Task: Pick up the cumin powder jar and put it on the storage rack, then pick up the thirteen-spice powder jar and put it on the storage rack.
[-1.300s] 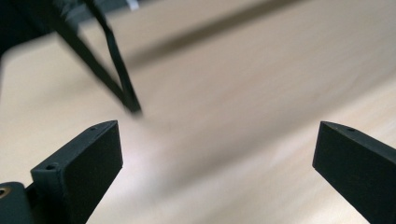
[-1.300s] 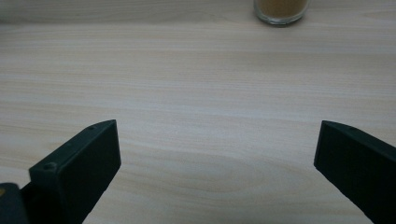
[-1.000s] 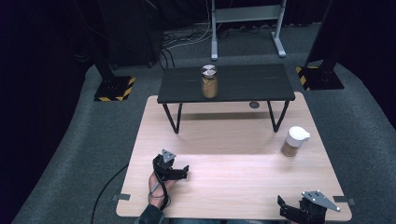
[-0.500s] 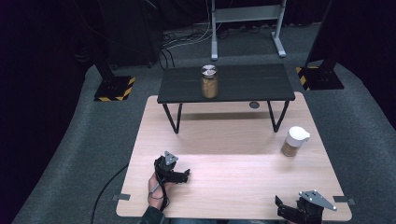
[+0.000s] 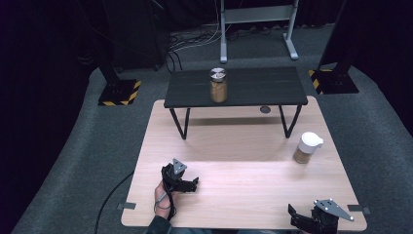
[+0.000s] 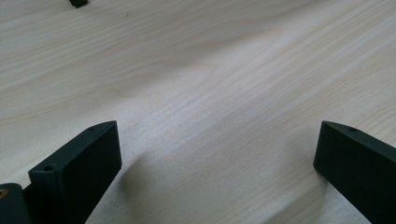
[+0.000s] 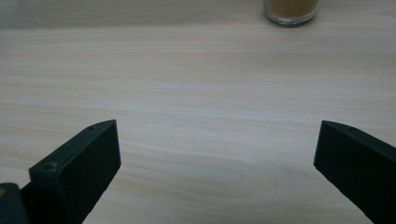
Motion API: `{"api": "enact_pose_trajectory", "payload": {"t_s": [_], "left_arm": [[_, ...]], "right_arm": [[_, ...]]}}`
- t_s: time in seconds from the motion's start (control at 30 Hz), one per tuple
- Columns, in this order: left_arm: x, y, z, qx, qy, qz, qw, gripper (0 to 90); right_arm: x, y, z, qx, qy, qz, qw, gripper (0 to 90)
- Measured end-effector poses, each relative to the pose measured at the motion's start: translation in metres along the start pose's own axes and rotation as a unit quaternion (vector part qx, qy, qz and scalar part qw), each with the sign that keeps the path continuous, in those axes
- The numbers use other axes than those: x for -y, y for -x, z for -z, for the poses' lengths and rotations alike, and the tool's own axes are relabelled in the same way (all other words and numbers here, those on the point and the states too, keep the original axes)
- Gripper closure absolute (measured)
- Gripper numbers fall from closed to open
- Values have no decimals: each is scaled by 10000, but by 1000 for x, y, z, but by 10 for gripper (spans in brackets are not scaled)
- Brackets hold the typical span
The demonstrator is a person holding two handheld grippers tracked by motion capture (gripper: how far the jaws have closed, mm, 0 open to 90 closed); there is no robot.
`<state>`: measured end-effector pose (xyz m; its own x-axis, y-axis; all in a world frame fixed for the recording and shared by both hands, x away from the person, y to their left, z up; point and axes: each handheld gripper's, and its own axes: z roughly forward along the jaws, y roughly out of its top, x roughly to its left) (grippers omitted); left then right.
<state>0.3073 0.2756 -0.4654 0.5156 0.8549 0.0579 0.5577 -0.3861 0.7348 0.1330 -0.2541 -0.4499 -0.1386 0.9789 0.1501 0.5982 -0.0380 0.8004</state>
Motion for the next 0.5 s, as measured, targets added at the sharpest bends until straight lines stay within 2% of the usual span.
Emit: {"api": "enact_pose_trajectory", "payload": {"t_s": [0.17, 0.4, 0.5], "left_arm": [[0, 1, 0, -21, 6, -15, 10000, 4], [1, 2, 1, -17, -4, -24, 10000, 4], [1, 1, 1, 63, -10, -39, 10000, 4]], "right_arm": [[3, -3, -3, 47, 39, -13, 10000, 0], [9, -7, 1, 212, 263, 7, 9994, 0], [16, -8, 0, 255, 483, -71, 9985, 0]]}}
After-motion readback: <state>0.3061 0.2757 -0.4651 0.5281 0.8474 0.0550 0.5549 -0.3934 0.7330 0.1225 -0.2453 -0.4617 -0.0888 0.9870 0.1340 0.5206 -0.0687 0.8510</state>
